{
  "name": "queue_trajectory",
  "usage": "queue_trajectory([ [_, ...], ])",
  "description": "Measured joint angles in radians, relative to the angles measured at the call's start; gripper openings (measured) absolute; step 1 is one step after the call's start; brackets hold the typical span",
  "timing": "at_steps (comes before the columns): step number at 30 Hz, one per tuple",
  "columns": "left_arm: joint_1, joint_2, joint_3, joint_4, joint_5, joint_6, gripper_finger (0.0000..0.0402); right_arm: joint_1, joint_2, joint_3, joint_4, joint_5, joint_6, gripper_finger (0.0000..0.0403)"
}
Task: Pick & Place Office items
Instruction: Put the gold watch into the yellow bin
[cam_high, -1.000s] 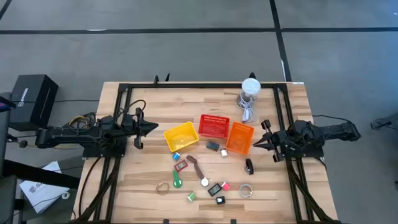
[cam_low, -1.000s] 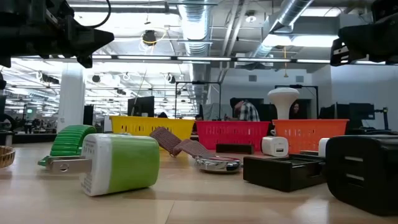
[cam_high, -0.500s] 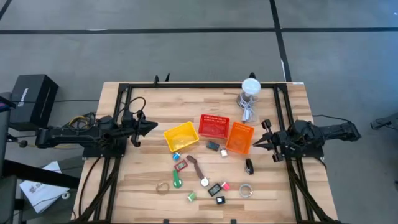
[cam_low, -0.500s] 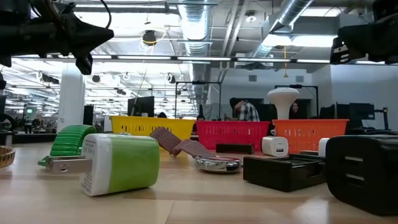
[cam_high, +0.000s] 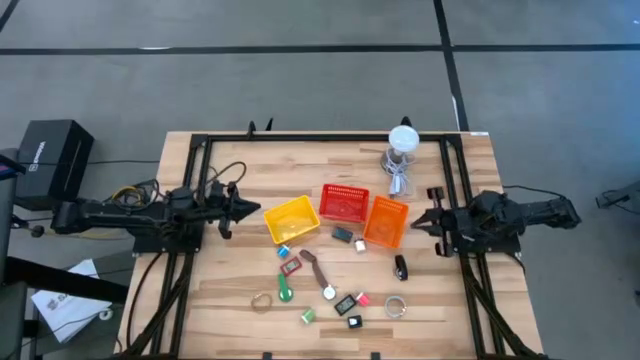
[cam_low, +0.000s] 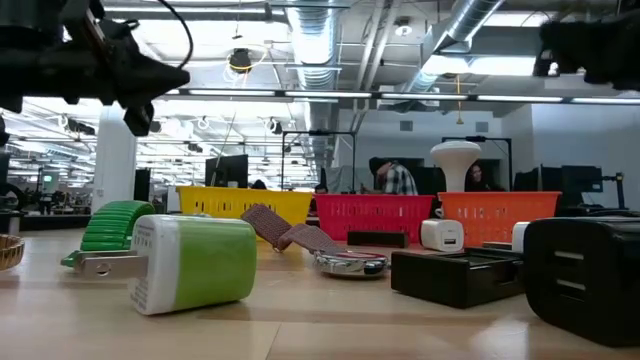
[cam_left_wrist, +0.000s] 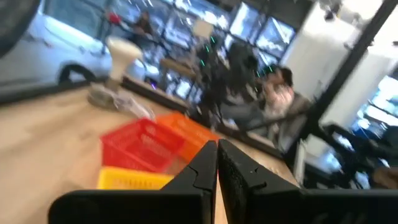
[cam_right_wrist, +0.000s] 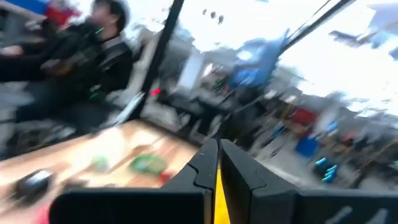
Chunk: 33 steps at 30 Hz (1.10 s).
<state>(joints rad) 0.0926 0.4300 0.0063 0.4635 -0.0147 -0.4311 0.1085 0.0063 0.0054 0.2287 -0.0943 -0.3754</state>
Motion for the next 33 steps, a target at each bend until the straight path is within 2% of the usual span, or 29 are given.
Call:
queue_trajectory([
  [3, 0.000, 0.067, 0.000, 0.022, -0.003, -0.001, 0.0007, -0.018, 0.000, 0.000, 0.062, 0.065, 0.074, 0.0011],
  [10, 0.000, 0.194, 0.000, 0.180, -0.074, 0.011, 0.0007, -0.063, 0.000, 0.000, 0.075, 0.095, 0.114, 0.0011],
  [13, 0.000, 0.221, 0.000, 0.291, -0.071, 0.012, 0.0007, -0.079, 0.003, 0.000, 0.075, 0.122, 0.177, 0.0011],
  [17, -0.023, 0.227, 0.000, 0.390, -0.001, 0.008, 0.0007, -0.094, 0.053, 0.000, 0.108, 0.126, 0.261, 0.0011],
  [21, -0.107, 0.229, 0.001, 0.392, 0.003, 0.012, 0.0007, -0.089, 0.166, 0.000, 0.154, 0.125, 0.338, 0.0011],
  [24, -0.191, 0.250, 0.035, 0.390, -0.049, 0.060, 0.0006, -0.085, 0.277, 0.002, 0.224, 0.125, 0.381, 0.0011],
  [30, -0.387, 0.366, 0.137, 0.388, -0.234, 0.164, 0.0002, -0.038, 0.544, 0.075, 0.337, 0.125, 0.398, 0.0011],
  [33, -0.470, 0.449, 0.193, 0.387, -0.333, 0.199, 0.0002, -0.010, 0.678, 0.135, 0.328, 0.125, 0.395, 0.0011],
])
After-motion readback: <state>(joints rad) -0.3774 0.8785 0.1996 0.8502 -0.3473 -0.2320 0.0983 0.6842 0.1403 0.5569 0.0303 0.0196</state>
